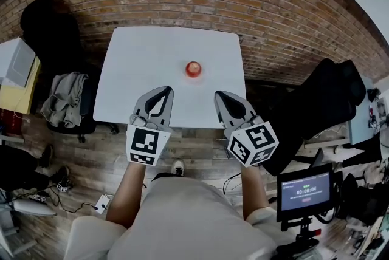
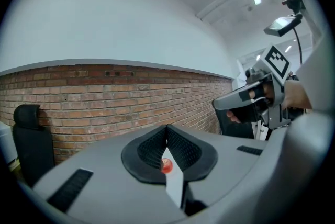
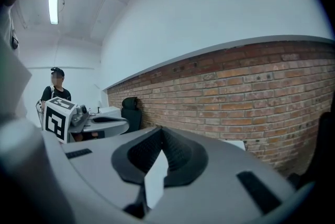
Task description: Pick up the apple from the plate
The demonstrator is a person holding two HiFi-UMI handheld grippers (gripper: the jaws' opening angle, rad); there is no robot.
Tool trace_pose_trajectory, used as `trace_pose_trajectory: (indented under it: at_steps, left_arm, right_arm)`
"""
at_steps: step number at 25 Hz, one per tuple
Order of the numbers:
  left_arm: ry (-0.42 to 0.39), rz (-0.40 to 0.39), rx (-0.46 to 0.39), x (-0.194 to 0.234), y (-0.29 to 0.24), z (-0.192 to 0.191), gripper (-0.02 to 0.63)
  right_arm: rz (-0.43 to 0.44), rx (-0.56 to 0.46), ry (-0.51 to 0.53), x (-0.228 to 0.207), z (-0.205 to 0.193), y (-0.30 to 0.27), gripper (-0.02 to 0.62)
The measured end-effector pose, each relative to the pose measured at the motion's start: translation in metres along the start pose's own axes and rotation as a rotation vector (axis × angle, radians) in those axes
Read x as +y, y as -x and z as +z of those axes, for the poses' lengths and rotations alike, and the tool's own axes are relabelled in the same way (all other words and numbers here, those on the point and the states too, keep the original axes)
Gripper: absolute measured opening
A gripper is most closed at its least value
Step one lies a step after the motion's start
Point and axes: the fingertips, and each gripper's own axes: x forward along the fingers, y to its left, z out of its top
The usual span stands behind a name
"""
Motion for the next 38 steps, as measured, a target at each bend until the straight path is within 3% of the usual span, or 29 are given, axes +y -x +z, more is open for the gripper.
trace_pose_trajectory:
  at_steps: [10,30,38]
  left_arm:
    - [0.004,0.005,0.023,0.031,-0.022,-0.01,0.005]
    - [0.017,-0.011,0.062,0.029,-0.053,-0.023,0.006]
    - [0.012,0.025,0.076,0.024,-0.06,-0.014,0.006]
  right_arm:
    - [0.003,0.016,-0.018,-0.009,-0.002,-0.032,0.003]
    - [-0.009,0.042,-0.038,-0.038,-0.011,-0.047,0.003]
    - [0.058,0.044,-0.04,-0.05,-0.003,-0.05,0.003]
